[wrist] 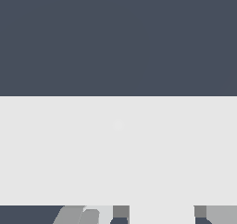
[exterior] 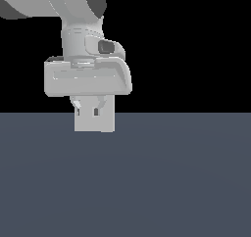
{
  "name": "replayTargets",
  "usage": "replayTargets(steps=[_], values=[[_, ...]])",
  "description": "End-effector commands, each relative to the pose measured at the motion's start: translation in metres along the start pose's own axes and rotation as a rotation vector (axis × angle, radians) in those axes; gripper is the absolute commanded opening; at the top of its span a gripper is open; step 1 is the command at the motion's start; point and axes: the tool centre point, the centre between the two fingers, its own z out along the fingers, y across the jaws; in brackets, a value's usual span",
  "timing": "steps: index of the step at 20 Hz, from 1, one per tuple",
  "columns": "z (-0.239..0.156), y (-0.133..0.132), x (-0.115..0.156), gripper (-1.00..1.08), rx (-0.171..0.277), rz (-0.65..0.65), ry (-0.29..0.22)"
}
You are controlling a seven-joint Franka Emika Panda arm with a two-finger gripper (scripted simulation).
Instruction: Plug the charger into the wall socket.
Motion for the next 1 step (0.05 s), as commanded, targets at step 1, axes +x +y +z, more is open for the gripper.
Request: replayTargets(steps=[1], values=[[-0.0002,-0.0003,0.0006,-1.00,0.000,0.000,0.001]])
